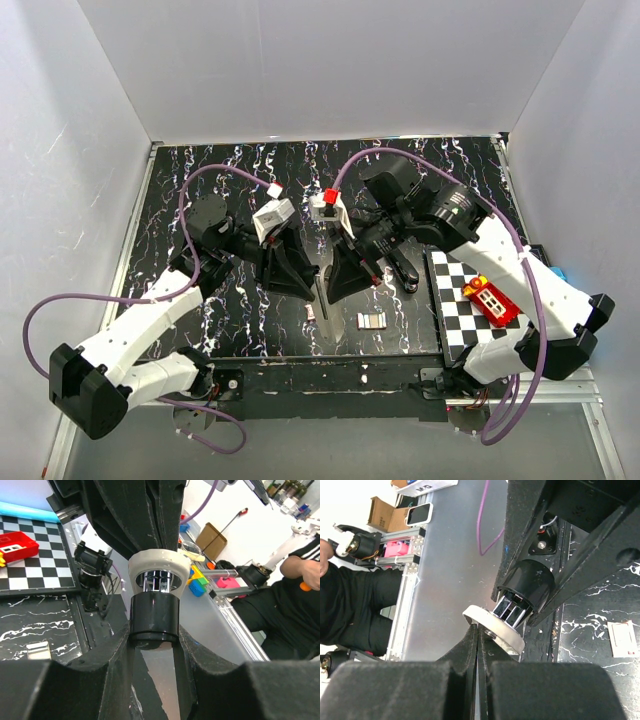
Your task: Unload the staples from the stapler
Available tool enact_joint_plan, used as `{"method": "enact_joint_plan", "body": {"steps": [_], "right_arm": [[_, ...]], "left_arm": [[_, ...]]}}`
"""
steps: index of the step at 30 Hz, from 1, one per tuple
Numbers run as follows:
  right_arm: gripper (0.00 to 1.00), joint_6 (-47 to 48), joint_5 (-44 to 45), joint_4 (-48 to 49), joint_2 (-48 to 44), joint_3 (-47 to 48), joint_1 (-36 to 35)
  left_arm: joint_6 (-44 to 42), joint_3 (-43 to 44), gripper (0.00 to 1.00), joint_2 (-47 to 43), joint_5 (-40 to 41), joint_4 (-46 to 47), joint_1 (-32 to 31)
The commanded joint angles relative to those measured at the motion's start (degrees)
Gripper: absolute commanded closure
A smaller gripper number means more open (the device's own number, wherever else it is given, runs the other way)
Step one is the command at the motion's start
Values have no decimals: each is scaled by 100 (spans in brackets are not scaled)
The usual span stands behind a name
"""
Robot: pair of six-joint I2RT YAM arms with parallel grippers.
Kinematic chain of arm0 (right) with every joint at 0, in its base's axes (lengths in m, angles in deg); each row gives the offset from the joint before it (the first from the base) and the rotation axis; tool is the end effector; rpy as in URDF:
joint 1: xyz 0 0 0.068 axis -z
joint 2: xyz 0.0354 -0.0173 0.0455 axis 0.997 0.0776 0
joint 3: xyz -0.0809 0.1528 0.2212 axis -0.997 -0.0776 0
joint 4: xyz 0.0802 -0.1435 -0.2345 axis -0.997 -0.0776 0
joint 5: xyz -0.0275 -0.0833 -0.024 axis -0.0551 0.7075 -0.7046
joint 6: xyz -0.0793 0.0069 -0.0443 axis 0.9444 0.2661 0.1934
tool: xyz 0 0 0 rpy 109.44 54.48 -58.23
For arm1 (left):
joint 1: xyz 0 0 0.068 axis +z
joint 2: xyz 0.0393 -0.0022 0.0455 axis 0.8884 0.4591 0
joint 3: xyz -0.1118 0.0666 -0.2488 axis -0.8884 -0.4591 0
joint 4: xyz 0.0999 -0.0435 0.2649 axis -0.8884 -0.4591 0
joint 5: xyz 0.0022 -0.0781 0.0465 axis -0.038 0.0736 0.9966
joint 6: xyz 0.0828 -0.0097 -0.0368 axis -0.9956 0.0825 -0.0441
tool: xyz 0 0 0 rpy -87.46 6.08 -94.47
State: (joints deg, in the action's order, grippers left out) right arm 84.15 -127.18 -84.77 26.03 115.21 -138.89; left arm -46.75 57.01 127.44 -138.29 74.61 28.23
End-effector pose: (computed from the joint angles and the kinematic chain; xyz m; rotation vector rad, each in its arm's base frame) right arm 0.1294 0.2832 0.4474 -1.5970 1.7376 1.4730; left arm 0.1640 -0.2100 0.3752 1.3523 1.3366 -1.8294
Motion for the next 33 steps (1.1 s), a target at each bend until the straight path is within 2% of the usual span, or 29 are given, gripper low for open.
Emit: {"method": "enact_joint_plan", "body": {"steps": [1, 11, 25, 30, 33], "right_arm": [[99, 128, 52, 1682, 268, 81, -203], [99, -400, 1167, 2614, -197, -763, -229], [99, -400, 2257, 2685, -1006, -1703, -221], [99, -488, 2916, 2799, -1436, -2125, -98], [99, -724, 3460, 2922, -1735, -2441, 78]], "left_arm": [[-221, 377, 100, 84, 609, -210, -327], [-572, 333, 100, -276, 1478, -623, -327], [-1090, 509, 100, -856, 2120, -1256, -327], [-1573, 728, 100, -909, 2497, -1914, -327], [-1916, 983, 100, -909, 3138, -2757, -318]]}}
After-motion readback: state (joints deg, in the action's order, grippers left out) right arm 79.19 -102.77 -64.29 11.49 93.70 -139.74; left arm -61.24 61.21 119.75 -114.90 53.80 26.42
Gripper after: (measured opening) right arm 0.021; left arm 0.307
